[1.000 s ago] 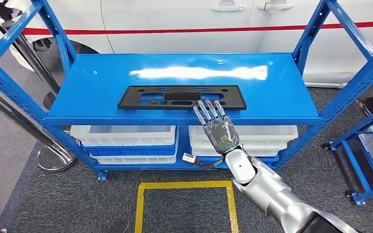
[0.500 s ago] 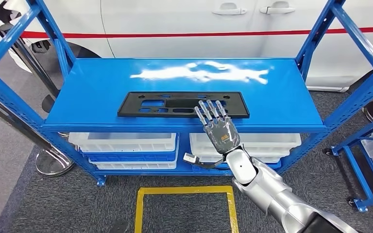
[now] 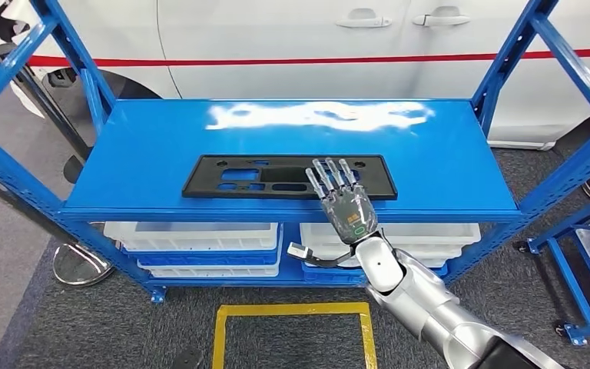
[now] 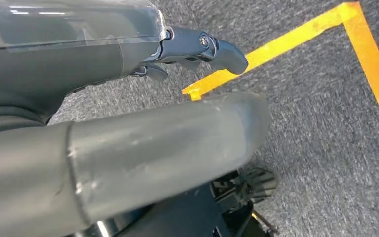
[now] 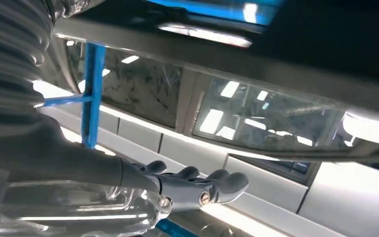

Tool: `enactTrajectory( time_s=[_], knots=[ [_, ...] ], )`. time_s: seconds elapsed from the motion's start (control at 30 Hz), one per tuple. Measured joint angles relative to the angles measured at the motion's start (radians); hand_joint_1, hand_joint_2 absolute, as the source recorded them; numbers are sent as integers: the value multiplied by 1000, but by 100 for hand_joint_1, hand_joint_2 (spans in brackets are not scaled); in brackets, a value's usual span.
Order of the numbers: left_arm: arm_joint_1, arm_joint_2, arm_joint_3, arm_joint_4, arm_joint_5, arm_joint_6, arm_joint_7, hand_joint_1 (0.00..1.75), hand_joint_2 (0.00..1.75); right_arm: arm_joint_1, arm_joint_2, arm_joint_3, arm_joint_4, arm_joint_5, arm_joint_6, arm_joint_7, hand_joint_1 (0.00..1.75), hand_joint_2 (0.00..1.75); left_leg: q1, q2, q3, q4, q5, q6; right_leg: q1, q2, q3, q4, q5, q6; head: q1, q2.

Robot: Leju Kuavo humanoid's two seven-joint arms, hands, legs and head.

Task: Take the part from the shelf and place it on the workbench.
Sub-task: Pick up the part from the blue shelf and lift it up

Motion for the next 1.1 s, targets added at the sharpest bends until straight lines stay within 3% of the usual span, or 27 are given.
enactTrajectory(
  time_s=[0.07,0.1,0.17,0.23,0.27,0.3,0.37,0.4,0.43,0.57,0.63,0.7,0.73,0.77,0.83,0.9,0.93,1.03,1.1],
  knots=[
    [0,0,0,0,0,1,0,0,0,-2,-1,0,-1,0,0,0,0,175,2,1,-4,19,-17,-9,-3,1,7,-8,-1,-10,0,0],
    [-1,0,0,0,-1,1,0,0,0,-4,-1,0,-1,0,0,0,0,175,3,2,-19,54,-37,-14,-5,0,12,-12,-2,-15,0,0],
    [-1,0,-1,0,-1,1,-1,0,0,-5,0,0,-2,0,0,-1,0,175,6,3,-81,177,-91,-22,-4,-1,19,-14,-7,-22,0,0],
    [0,0,-1,0,-1,1,-1,0,0,-4,0,0,-2,0,0,-1,0,175,8,3,-137,269,-109,-26,-3,-1,23,-13,-11,-25,0,0],
    [1,0,-1,0,-1,1,-1,0,0,-4,0,0,-2,0,0,-2,0,175,9,3,-141,264,-89,-26,-3,-1,25,-13,-13,-25,0,0],
    [1,0,-1,0,-1,1,-1,0,0,-4,0,0,-2,0,0,-2,0,175,9,3,-126,222,-53,-24,-3,0,29,-12,-15,-23,0,0],
    [0,0,-1,0,-1,1,-1,0,0,-5,0,0,-2,0,0,-2,0,175,7,3,-72,91,19,-16,-1,0,35,-11,-20,-18,0,0],
    [-2,0,-1,0,-1,1,-1,0,0,-6,1,0,-2,0,0,-2,0,175,5,3,-51,41,35,-11,0,1,36,-11,-21,-15,0,0],
    [-2,0,-1,0,-1,2,-1,0,0,-6,1,0,-2,0,0,-2,0,175,2,2,-40,13,39,-6,0,0,35,-11,-20,-10,0,0],
    [-1,0,-1,0,0,2,-2,0,0,-9,1,0,-4,0,0,-3,0,175,3,2,-29,-11,44,16,-1,-1,30,-4,-27,11,0,0],
    [-3,0,-1,0,1,2,-3,0,0,-10,1,0,-5,0,0,-3,0,175,6,4,-24,-21,49,27,-1,-2,-4,70,-71,17,0,0],
    [-3,0,-1,0,2,2,-3,0,0,-8,0,0,-5,0,0,-3,0,175,4,5,-24,-20,48,31,-1,-2,-67,194,-125,20,0,0],
    [-2,0,-1,0,2,2,-3,0,0,-6,0,0,-5,0,0,-3,0,175,4,5,-24,-18,46,32,-2,-2,-90,236,-133,21,0,0],
    [-2,0,-1,0,2,2,-3,0,0,-4,0,0,-5,0,0,-3,0,175,3,5,-24,-16,45,32,-2,-2,-96,244,-123,22,0,0],
    [-2,0,-1,0,2,2,-3,0,0,-5,0,0,-5,0,0,-3,0,175,3,3,-22,-10,39,30,-3,-3,-52,150,-58,19,0,0],
    [-2,-1,-1,0,2,2,-3,0,0,-7,1,0,-5,0,0,-3,0,175,0,1,-22,-3,31,23,0,-3,6,33,-16,12,0,0],
    [-2,-1,-1,0,2,2,-4,0,0,-8,1,0,-5,0,0,-3,0,175,-2,1,-23,-1,28,18,2,-3,21,1,-12,8,0,0],
    [-3,-1,-1,0,2,2,-5,0,0,-8,0,0,-6,0,0,-3,0,175,-2,2,-20,-2,19,2,3,-1,29,-15,-19,-5,0,0],
    [-3,-1,-1,0,3,2,-8,0,0,-10,-1,0,-7,0,0,-3,0,175,0,3,-30,32,-3,-9,-1,-1,41,-22,-22,-17,0,0]
  ],
)
